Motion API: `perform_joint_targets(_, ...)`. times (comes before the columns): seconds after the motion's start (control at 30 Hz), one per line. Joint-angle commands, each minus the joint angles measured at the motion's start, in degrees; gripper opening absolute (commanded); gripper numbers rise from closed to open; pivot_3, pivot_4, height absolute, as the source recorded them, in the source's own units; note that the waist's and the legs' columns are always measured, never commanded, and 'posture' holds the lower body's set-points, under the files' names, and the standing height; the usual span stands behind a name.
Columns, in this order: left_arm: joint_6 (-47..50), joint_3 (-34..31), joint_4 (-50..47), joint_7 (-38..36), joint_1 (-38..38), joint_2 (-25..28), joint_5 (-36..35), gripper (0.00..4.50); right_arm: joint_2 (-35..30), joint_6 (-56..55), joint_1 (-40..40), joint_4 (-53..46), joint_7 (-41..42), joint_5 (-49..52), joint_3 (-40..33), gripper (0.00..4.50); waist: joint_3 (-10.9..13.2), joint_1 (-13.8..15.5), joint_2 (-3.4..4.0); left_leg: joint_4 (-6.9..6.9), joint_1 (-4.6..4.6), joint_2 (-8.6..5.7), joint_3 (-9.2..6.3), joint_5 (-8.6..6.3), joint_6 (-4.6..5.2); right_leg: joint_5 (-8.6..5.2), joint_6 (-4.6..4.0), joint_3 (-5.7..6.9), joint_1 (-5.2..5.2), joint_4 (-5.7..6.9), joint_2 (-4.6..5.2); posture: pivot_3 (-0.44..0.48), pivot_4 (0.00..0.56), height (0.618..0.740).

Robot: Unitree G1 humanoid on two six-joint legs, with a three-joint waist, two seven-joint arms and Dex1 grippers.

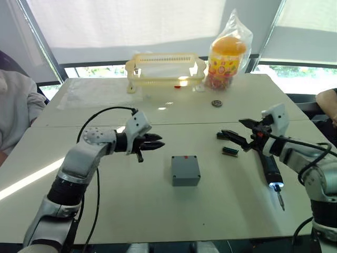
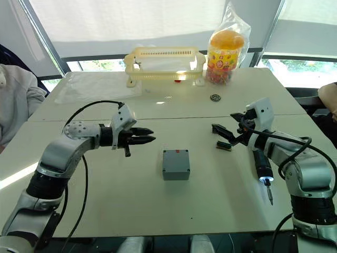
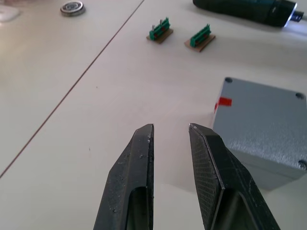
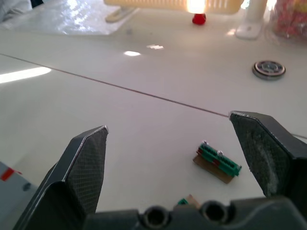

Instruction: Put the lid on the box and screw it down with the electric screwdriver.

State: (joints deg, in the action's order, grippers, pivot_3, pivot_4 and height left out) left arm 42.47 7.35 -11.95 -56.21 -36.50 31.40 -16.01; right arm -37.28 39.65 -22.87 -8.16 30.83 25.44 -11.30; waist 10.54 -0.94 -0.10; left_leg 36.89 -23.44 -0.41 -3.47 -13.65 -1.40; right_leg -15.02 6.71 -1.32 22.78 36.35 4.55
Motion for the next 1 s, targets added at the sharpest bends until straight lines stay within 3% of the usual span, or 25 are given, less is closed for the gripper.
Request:
perform_joint_targets(0.03,1.8,-0.9,-3.6,2.2,-1.3,-1.1,-2.5,1.13,3.7,-8.2,-3.4,7.1,-6.0,-6.4,1.3,4.42,0.0,-0.1,0.01,-0.01,0.0,0.0,0.03,0.0,0.0,0.0,0.0,-0.04,0.06,0.06,0.0,0.0,0.15,0.74)
perform_joint_targets(0.37,3.2,0.3,-6.0,3.1,-0.9,1.8,-3.7,1.13,9.2,-17.7,-5.2,16.1,-10.0,-12.3,3.1,4.42,0.0,-0.1,0.04,-0.01,0.0,0.0,0.02,0.01,-0.02,0.0,-0.01,-0.05,0.14,0.21,-0.03,0.0,0.15,0.74)
perform_joint_targets(0.5,3.6,0.5,-6.9,3.5,-0.1,2.8,-4.3,1.13,10.3,-20.2,-5.1,18.1,-10.0,-14.3,4.3,2.64,0.0,0.0,0.04,-0.01,0.0,0.0,0.03,0.01,-0.02,-0.01,-0.01,-0.06,0.13,0.2,-0.03,0.0,0.15,0.74)
perform_joint_targets(1.0,2.3,2.4,-6.4,4.5,1.0,3.4,-4.2,1.13,12.0,-22.0,-6.0,23.1,-9.3,-15.8,4.9,2.64,0.0,0.0,0.05,-0.01,0.01,0.0,0.02,0.01,-0.02,0.0,-0.01,-0.06,0.13,0.21,-0.03,0.0,0.15,0.74)
